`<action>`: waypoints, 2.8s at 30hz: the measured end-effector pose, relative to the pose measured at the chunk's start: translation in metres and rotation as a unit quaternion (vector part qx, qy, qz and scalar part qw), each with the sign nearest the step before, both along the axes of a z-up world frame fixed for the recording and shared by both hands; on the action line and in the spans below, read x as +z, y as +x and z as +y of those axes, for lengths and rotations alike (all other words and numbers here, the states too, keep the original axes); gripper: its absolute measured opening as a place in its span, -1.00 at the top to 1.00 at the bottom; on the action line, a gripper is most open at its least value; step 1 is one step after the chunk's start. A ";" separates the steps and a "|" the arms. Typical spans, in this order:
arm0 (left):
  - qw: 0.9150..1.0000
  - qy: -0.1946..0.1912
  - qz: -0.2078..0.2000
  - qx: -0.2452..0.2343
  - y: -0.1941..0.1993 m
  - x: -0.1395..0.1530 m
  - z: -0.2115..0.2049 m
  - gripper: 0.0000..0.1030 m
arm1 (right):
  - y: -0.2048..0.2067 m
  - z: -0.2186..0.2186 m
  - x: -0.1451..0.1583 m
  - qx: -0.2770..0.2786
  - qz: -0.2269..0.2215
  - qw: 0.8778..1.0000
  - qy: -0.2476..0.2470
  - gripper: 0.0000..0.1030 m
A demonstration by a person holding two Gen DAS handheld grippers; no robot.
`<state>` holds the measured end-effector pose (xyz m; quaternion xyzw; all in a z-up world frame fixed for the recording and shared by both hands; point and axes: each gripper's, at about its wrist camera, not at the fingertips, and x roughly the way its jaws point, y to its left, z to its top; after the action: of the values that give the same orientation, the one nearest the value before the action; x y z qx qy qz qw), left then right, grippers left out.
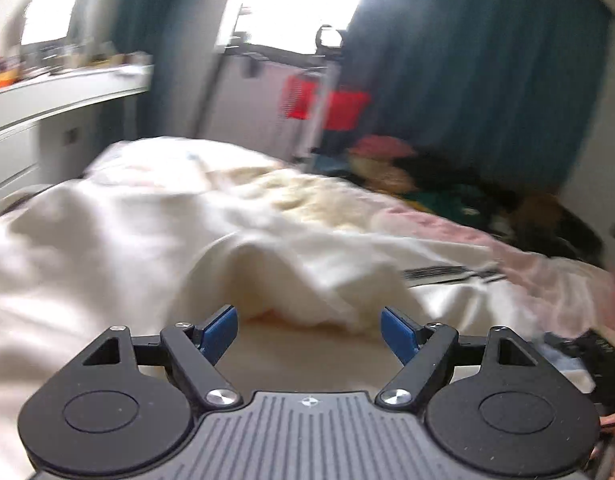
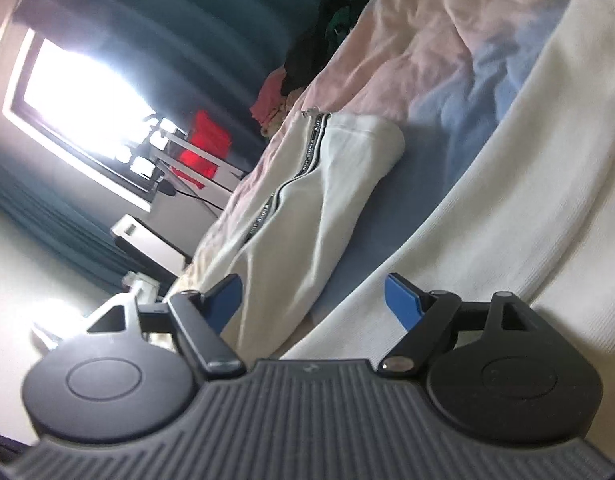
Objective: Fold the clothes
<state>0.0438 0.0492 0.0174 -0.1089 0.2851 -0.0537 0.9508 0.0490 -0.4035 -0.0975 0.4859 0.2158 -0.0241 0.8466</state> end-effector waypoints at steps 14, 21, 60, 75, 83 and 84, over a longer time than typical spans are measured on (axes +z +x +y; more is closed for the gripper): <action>0.994 0.049 -0.058 -0.076 -0.047 -0.002 -0.024 -0.62 | -0.002 -0.012 -0.009 -0.003 0.018 0.997 0.079 -0.57; 0.998 -0.012 0.007 -0.068 -0.024 -0.028 -0.008 -0.62 | 0.072 -0.024 -0.005 -0.049 0.050 0.998 -0.008 -0.56; 0.998 0.009 0.017 -0.064 -0.004 -0.038 -0.018 -0.62 | 0.016 -0.138 -0.003 -0.210 0.085 0.960 -0.163 0.72; 0.995 0.034 -0.038 -0.083 -0.029 -0.011 -0.033 -0.73 | -0.007 -0.074 0.037 -0.122 0.088 0.945 -0.290 -0.66; 0.997 0.030 -0.020 -0.068 -0.042 -0.010 -0.028 -0.89 | -0.063 0.010 0.094 0.000 0.036 0.935 -0.352 -0.66; 0.997 0.031 -0.021 -0.068 -0.044 -0.009 -0.028 -0.91 | -0.072 0.019 0.099 0.013 0.026 0.934 -0.357 -0.66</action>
<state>-0.0003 0.0208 0.0084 -0.0582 0.2732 -0.1116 0.9537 -0.0233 -0.3842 0.0020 0.1482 0.2216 -0.1011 0.9585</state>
